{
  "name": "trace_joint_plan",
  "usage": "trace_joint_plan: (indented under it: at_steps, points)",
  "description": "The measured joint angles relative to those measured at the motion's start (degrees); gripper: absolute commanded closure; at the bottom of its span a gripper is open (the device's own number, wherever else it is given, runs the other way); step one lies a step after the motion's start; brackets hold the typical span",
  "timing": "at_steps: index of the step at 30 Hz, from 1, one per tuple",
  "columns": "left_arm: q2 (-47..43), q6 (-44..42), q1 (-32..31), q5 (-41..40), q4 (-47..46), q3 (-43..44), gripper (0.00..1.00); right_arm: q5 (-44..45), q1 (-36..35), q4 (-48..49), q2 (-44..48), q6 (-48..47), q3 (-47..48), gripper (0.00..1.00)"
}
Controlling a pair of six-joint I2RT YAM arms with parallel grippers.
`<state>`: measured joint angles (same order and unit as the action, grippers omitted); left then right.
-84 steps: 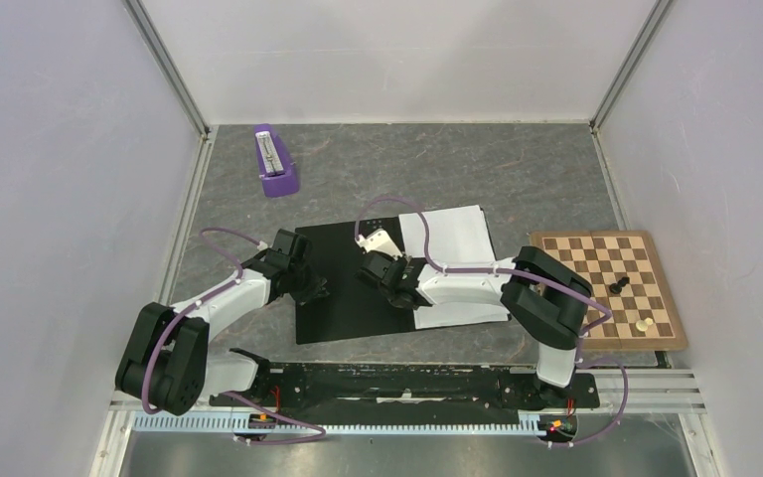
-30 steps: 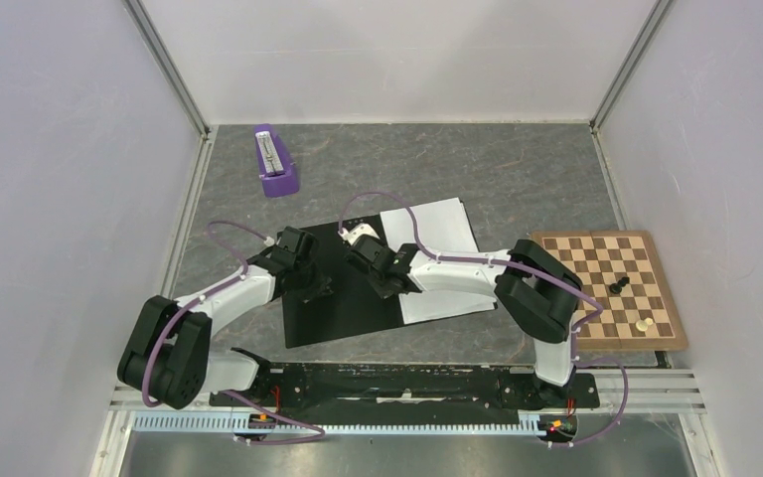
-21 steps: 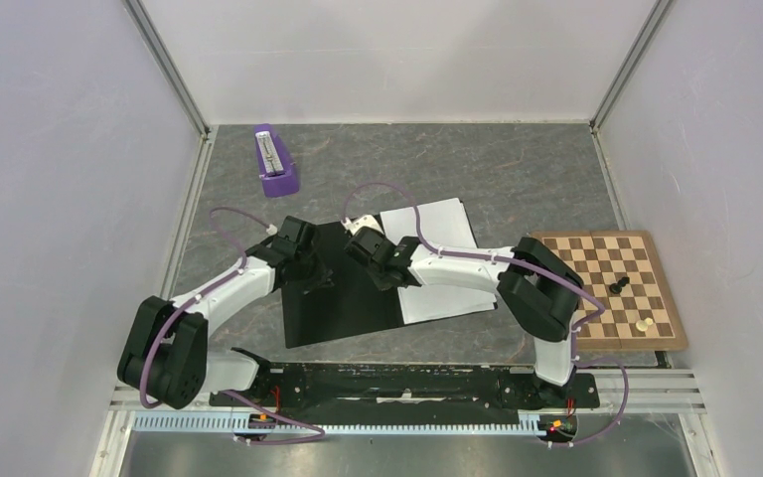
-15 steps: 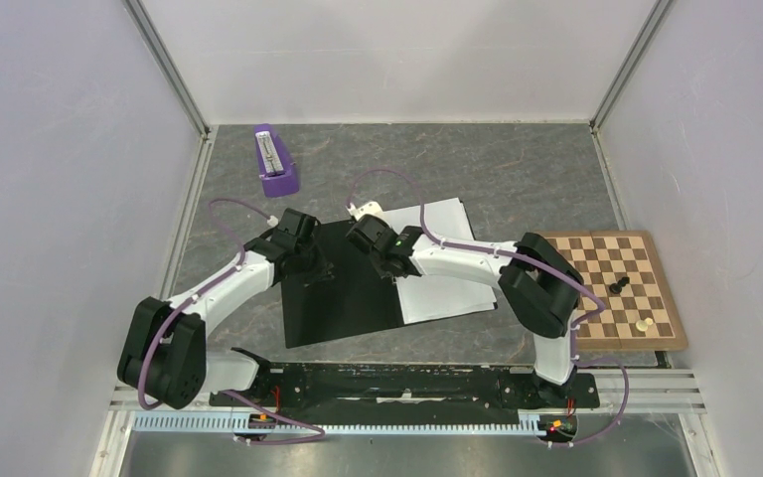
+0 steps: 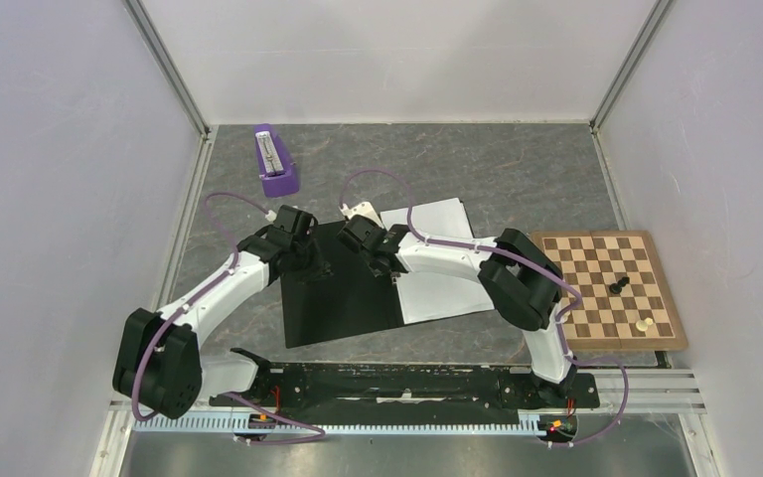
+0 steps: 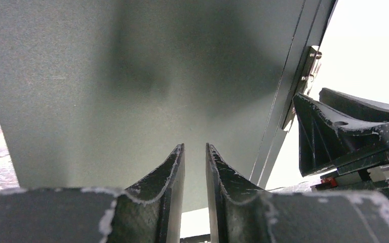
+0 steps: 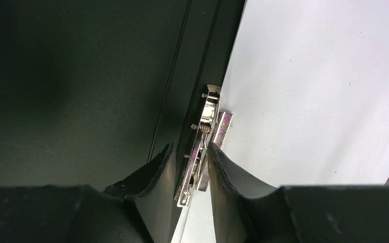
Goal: Put the files into the folder
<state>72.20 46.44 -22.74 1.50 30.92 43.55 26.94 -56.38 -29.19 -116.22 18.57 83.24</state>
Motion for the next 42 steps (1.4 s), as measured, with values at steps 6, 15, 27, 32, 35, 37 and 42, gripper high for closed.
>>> trace_joint_plan:
  at_steps: [6,15,27,32,35,37,42]
  points:
    - [-1.6,-0.6,0.5,0.0,0.9,0.0,0.72,0.1,0.0,-0.1,0.0,1.0,-0.2,0.69]
    - [-1.7,-0.7,0.5,0.0,2.0,0.0,0.72,-0.4,0.8,1.6,0.0,2.5,-3.0,0.69]
    - [-1.7,-0.7,0.5,-1.2,2.1,0.0,0.72,-2.8,2.3,5.9,1.0,3.3,-5.1,0.82]
    - [-1.7,-0.7,0.5,-2.6,2.6,0.0,0.72,-2.5,2.3,5.8,1.0,4.0,-5.1,0.82]
    - [-1.7,-0.7,0.5,-3.3,3.2,0.0,0.71,-2.4,2.3,5.8,1.0,4.1,-5.2,0.89]
    - [-1.7,-0.7,0.5,-3.9,3.4,0.1,0.71,-2.5,2.2,5.8,1.0,4.2,-5.2,0.97]
    - [-1.5,-0.7,0.5,-4.5,4.0,2.0,0.67,-2.5,2.8,6.0,1.1,4.2,-5.3,1.00]
